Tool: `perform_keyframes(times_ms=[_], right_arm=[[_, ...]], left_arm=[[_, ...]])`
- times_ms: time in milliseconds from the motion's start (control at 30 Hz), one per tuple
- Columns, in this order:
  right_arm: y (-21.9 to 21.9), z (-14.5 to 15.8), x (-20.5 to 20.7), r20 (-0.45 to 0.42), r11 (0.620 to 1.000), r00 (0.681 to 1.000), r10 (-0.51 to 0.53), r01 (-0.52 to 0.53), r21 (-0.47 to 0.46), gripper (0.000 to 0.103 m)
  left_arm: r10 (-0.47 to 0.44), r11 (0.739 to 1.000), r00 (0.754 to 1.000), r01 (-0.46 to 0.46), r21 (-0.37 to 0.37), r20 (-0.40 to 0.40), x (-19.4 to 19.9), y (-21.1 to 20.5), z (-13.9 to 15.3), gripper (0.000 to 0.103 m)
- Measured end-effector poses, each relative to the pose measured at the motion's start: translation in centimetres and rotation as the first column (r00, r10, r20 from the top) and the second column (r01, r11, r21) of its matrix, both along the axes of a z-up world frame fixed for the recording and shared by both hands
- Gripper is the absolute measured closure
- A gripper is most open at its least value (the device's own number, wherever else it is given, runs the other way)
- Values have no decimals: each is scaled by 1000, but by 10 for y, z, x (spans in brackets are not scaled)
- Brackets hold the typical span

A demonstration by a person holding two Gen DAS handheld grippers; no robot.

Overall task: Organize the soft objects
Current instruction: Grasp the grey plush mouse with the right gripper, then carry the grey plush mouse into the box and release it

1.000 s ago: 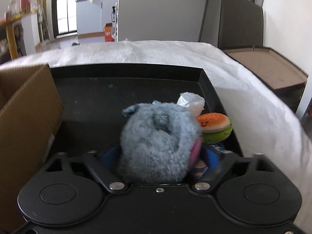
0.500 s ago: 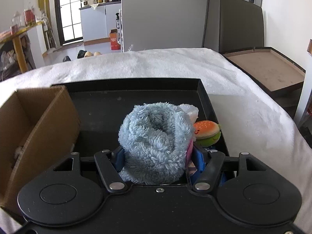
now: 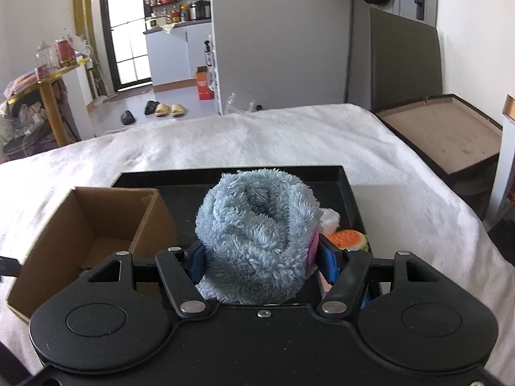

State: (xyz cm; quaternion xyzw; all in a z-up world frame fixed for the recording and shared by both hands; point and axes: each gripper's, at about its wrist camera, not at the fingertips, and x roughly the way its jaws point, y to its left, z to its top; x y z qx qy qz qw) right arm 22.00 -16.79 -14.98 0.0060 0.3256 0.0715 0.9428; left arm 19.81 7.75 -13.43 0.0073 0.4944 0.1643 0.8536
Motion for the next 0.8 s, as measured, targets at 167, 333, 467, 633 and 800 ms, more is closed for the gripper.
perform_keyframes(times_ms=[167, 333, 467, 633, 800], right_arm=[[11, 12, -2, 13, 999, 999, 41, -42, 9, 39], [23, 21, -5, 19, 997, 996, 82, -82, 8, 39], [32, 25, -5, 15, 994, 994, 106, -106, 14, 39], [44, 29, -4, 3, 990, 990, 142, -142, 27, 39], [60, 30, -3, -17, 981, 982, 190, -190, 36, 39]], left_arm=[[-4, 999, 1000, 4, -33, 11, -1, 4, -4, 35], [-11, 999, 1000, 12, -43, 24, -3, 6, -9, 35], [5, 995, 1000, -2, -95, 29, -3, 15, -11, 38], [2, 993, 1000, 1, -120, 18, -4, 20, -16, 49], [19, 987, 1000, -18, -157, 5, -3, 29, -22, 56]])
